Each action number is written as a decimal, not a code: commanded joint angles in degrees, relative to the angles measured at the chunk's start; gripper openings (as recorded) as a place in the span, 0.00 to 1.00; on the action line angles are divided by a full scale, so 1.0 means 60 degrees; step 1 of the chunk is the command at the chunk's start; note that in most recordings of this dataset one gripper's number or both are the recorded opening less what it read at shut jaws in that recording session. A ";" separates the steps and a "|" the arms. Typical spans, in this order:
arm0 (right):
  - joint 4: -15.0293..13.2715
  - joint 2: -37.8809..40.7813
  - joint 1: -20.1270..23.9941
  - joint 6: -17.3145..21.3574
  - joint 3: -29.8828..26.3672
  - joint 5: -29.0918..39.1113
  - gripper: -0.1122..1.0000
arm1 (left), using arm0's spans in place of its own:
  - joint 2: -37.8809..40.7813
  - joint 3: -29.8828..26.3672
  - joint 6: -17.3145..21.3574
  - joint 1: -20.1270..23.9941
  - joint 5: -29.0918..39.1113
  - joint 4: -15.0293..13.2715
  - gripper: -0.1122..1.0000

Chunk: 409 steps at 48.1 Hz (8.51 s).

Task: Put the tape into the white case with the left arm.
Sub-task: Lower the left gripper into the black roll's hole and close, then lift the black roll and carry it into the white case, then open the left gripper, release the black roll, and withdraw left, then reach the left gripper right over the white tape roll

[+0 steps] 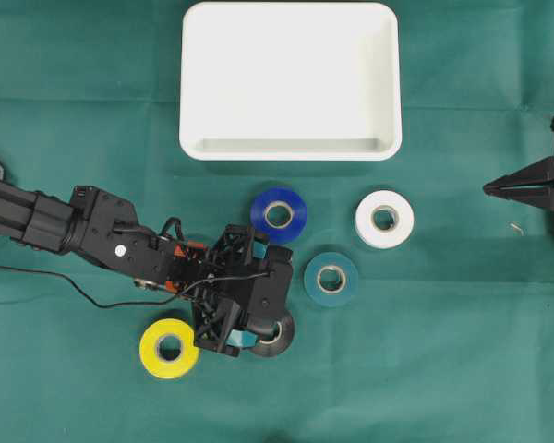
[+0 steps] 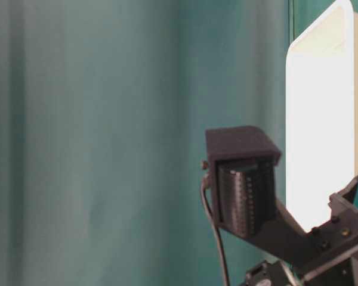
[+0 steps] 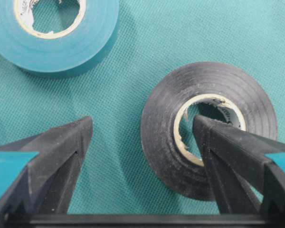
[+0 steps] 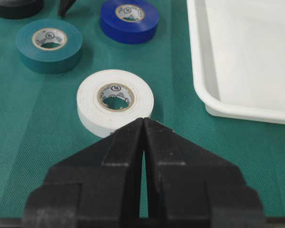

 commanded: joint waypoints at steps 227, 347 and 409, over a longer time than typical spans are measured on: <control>-0.0015 0.0044 -0.0015 0.0015 -0.0073 -0.0117 0.02 | -0.3428 0.0293 0.1567 0.2739 0.1216 -0.0015 0.99; -0.0015 0.0029 -0.0190 0.0015 -0.0059 -0.0132 0.02 | -0.1187 -0.1040 0.0571 0.1860 -0.0659 0.0000 0.99; -0.0015 0.0029 -0.0190 0.0000 -0.0044 -0.0176 0.02 | 0.1934 -0.4629 0.0615 0.1860 0.0894 0.0029 0.99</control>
